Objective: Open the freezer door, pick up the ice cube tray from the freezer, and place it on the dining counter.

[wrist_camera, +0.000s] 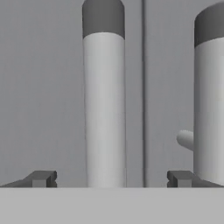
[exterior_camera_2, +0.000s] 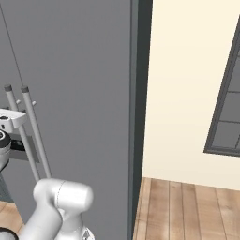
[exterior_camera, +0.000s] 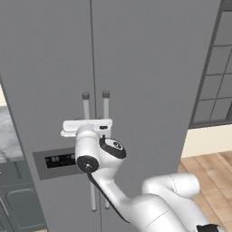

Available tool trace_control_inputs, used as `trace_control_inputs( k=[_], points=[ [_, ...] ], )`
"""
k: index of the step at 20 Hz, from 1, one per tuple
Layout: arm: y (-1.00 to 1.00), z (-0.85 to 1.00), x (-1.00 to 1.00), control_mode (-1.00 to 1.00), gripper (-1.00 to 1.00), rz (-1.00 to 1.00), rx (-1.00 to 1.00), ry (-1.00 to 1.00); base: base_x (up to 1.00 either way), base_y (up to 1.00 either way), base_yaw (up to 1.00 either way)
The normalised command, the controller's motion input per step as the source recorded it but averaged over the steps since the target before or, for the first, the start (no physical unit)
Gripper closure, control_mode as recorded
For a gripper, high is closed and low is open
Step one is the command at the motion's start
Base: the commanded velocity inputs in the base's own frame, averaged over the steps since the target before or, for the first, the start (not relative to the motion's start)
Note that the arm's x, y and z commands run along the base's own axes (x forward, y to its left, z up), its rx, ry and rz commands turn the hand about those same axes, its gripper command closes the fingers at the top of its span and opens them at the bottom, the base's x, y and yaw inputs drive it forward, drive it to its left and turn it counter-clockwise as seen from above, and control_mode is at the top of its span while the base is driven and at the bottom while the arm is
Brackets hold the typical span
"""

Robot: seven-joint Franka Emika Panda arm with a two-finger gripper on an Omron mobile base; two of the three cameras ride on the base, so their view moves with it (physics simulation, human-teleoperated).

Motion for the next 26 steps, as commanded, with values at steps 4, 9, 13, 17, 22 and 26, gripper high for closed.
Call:
trace_control_inputs(
  k=[4, 9, 13, 17, 22, 26],
  points=[
    [0.16, -0.09, 0.13, -1.0, -1.0, 0.0, 0.0, 0.0, 0.0, 0.0, 0.0],
    [0.12, -0.02, 0.1, -1.0, -1.0, 0.0, 0.0, 0.0, 0.0, 0.0, 0.0],
    [0.02, 0.0, 0.0, -1.0, -1.0, 0.0, 0.0, 0.0, 0.0, 0.0, 0.0],
    [0.0, 0.0, 0.0, -1.0, -1.0, 0.0, 0.0, 0.0, 0.0, 0.0, 0.0],
    [0.0, 0.0, 0.0, -1.0, -1.0, 0.0, 0.0, 0.0, 0.0, 0.0, 0.0],
    [0.0, 0.0, 0.0, -1.0, 1.0, 0.0, 0.0, 0.0, 0.0, 0.0, 0.0]
  ],
)
